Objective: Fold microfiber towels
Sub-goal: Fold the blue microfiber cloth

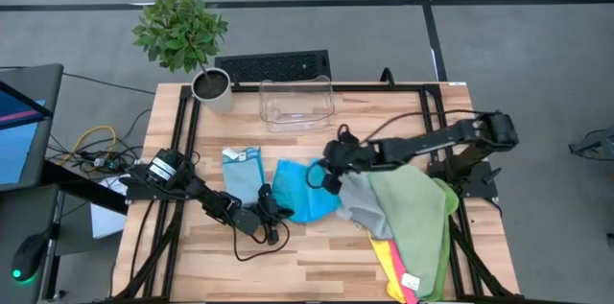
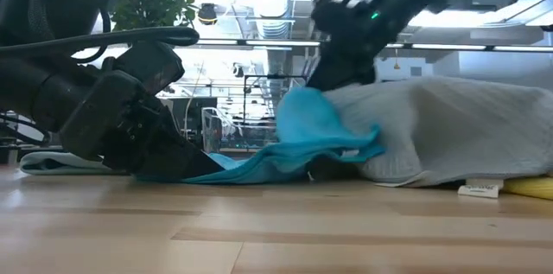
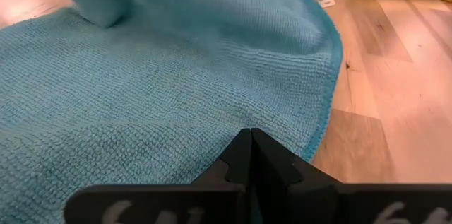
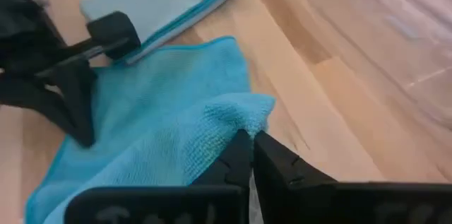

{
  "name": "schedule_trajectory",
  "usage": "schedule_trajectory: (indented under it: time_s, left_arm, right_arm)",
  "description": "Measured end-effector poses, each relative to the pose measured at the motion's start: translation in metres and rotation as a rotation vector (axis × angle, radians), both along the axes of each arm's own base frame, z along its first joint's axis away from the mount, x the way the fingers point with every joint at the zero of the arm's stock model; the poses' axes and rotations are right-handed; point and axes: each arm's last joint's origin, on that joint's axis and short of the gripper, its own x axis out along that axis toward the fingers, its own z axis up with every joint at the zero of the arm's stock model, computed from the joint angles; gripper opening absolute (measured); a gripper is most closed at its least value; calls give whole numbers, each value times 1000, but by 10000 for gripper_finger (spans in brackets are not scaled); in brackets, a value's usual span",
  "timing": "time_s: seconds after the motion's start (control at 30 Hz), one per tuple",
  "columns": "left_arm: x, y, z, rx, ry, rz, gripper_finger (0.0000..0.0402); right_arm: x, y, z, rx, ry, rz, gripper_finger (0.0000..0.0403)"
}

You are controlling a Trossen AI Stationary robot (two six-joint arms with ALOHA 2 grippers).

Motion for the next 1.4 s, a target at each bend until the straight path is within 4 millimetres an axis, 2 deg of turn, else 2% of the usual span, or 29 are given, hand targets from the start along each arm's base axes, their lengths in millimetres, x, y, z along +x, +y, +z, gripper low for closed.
schedule_trajectory:
  time_s: [0.37, 0.57, 0.77, 0.83, 0.93, 1.03, 1.13, 1.2, 1.27, 1.4]
  left_arm:
    - [0, 0, 0, -1, -3, 0, 0]
    - [0, -1, 1, -2, -5, 0, 0]
    - [0, -1, 1, -2, -6, -1, 0]
    - [0, -1, 1, -2, -7, 0, 0]
    - [0, -1, 1, -3, -8, 0, 0]
    - [0, -1, 1, -3, -8, 0, 0]
    - [1, -1, 1, -4, -9, 0, 0]
    - [1, -1, 1, -4, -10, -1, 0]
    - [1, -1, 1, -3, -11, -1, 0]
    - [1, -2, 1, -2, -12, -14, 0]
  right_arm:
    - [69, -10, -9, -61, -15, 99, 26]
    - [86, -29, -28, -54, 26, 72, 32]
    - [96, -34, -44, 23, 30, 113, 49]
    - [93, -34, -50, 29, 66, 113, 67]
    - [95, -38, -44, 11, 26, 98, 103]
    - [91, -43, -26, 3, -10, 82, 141]
    - [77, -43, 5, 6, -6, 73, 172]
    - [63, -35, 20, 20, 63, 73, 186]
    - [49, -19, 26, 34, 135, 69, 192]
    - [19, 31, 16, 56, 185, 60, 190]
